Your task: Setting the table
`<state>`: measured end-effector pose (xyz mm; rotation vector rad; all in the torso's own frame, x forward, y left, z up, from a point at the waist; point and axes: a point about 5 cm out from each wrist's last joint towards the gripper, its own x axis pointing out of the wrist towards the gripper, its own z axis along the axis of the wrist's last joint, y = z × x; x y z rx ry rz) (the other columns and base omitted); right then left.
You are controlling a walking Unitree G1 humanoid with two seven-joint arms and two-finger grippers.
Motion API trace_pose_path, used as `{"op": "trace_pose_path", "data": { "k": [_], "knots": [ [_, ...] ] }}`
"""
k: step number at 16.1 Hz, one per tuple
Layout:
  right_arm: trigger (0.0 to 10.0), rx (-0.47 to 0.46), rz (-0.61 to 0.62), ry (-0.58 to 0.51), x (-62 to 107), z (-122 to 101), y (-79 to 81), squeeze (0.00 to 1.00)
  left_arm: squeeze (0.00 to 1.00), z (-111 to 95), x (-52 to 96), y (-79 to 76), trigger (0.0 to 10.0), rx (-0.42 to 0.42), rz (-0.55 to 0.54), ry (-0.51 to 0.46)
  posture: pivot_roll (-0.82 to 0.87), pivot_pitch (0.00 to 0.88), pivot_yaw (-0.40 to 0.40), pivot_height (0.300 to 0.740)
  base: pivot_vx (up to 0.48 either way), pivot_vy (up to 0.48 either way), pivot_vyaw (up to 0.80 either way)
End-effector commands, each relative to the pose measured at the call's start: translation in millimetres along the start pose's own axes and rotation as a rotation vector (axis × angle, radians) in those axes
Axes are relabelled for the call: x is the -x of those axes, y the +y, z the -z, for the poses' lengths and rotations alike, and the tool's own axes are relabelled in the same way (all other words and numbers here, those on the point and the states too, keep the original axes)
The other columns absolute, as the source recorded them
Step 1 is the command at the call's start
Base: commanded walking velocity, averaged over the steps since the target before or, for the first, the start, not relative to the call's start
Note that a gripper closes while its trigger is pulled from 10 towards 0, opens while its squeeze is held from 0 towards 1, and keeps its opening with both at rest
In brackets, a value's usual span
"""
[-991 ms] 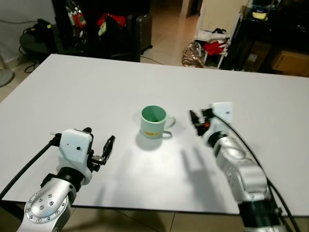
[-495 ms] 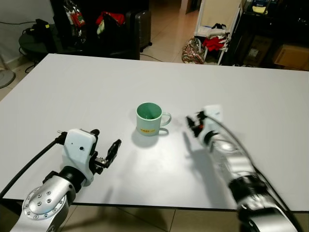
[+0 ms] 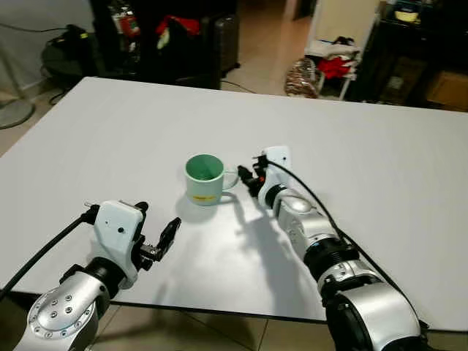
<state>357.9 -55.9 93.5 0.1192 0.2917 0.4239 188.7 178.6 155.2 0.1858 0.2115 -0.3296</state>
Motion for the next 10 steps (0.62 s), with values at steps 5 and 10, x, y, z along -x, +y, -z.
{"op": "trace_pose_path", "data": {
  "k": [5, 10],
  "knots": [
    [10.0, 0.000, 0.052, -0.051, 0.1, -7.7, -11.0, 0.00, 0.00, -5.6, -0.1, 6.4, 10.0, -0.025, -0.033, -0.012, 0.15, 0.000, -0.038, 0.740, 0.000, 0.000, 0.00],
    [10.0, -0.017, 0.112, -0.274, 37.8, -33.4, -52.1, 1.00, 0.17, -8.9, -5.4, 14.2, 10.0, 0.071, -0.154, -0.064, 0.09, 0.000, -0.013, 0.740, 0.000, 0.000, 0.00]
  ]
}}
